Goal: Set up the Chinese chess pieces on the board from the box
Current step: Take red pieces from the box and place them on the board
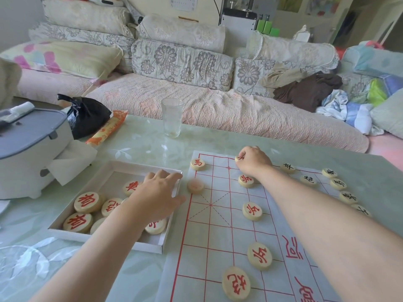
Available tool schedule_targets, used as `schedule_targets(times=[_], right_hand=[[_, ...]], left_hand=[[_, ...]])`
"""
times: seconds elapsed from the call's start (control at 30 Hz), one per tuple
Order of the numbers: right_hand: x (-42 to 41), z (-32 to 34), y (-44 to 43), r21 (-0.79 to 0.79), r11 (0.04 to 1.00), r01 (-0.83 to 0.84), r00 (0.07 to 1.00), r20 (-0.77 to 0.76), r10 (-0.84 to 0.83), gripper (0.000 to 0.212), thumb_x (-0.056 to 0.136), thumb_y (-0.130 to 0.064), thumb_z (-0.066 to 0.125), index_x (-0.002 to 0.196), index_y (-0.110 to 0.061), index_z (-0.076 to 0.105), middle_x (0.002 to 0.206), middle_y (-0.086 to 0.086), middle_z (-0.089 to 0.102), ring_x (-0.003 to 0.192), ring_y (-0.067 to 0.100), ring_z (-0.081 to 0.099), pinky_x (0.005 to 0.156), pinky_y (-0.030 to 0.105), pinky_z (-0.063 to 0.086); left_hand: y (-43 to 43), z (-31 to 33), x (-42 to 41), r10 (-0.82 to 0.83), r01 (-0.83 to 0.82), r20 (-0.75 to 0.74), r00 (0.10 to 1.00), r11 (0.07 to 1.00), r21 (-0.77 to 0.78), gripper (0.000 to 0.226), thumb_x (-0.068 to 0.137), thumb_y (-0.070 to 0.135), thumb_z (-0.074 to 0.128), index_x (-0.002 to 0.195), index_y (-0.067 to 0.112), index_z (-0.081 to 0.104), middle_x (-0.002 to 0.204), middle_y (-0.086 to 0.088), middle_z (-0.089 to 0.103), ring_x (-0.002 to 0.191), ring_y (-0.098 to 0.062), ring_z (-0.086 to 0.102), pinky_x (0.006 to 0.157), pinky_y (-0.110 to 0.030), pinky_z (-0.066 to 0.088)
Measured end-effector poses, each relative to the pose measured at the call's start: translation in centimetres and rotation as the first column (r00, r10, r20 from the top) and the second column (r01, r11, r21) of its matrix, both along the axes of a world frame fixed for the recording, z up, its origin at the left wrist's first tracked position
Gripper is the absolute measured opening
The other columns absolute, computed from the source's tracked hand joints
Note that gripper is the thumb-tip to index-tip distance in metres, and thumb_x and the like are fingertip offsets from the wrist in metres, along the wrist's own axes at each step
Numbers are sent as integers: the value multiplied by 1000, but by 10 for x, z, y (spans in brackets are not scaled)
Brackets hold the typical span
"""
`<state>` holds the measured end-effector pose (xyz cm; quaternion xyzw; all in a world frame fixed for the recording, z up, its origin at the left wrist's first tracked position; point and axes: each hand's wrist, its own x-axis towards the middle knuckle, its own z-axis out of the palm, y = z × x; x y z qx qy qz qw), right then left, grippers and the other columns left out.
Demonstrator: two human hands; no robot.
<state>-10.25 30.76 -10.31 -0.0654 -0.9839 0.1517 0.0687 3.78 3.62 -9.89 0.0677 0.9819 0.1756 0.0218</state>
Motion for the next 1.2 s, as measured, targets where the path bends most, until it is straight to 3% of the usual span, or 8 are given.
schedule_targets(times=[0.23,0.47,0.6,0.7,0.83,0.97,1.07,1.2], right_hand=[[27,13,-36,-76,983,-166,983,-89,159,17,87,-23,58,103,-29,63,118,0,55,105,23,58,88,32,46],[92,37,-113,-302,823,-482,870,-56,489,10,88,-20,64,90,-26,70,89,-10,67,70,0,55,68,21,41],[127,48,-148,-310,730,-608,745,94,661,12,85,-25,73,96,-28,74,100,-8,72,87,6,64,73,16,47],[142,50,-162,-220,700,-679,665,220,714,24,81,-30,76,105,-30,73,108,-11,71,103,8,64,88,23,51],[158,46,-171,42,691,-722,656,362,663,46,74,-49,76,117,-38,67,116,-14,63,108,13,60,89,33,52],[167,43,-178,182,664,-726,682,321,657,50,73,-46,77,121,-39,65,118,-12,64,111,16,58,83,30,47],[171,42,-182,218,659,-720,692,299,657,50,74,-46,77,122,-40,64,119,-11,65,113,18,59,78,29,42],[177,39,-180,247,654,-715,699,272,662,51,76,-38,76,124,-39,62,121,-4,62,115,23,58,81,33,43]], left_hand=[[-5,0,-5,27,-26,-17,999,998,54,45,98,45,39,142,40,34,145,2,39,136,-23,26,105,-41,33],[-37,10,5,61,-56,-116,991,998,40,31,97,23,47,126,32,54,124,2,52,122,-21,38,100,-33,35],[-57,11,20,46,-46,-125,991,999,-2,24,95,24,50,113,33,62,110,5,57,111,-18,49,89,-28,40],[-70,11,33,35,-37,-101,994,999,-21,20,89,22,55,101,31,68,99,8,59,100,-15,54,76,-23,39],[-78,17,52,69,-86,-163,984,991,-102,7,85,36,58,82,36,65,88,12,50,91,-11,45,73,-29,46],[-64,25,69,138,-148,-60,989,966,-210,35,74,67,54,71,32,50,76,11,53,77,-16,54,62,-27,44],[-55,30,75,182,-187,-48,982,914,-361,52,65,78,53,76,29,39,75,10,51,74,-18,53,67,-27,48],[-48,33,75,207,-197,-21,978,888,-417,60,58,77,62,89,26,49,83,8,52,78,-18,53,64,-26,39]])
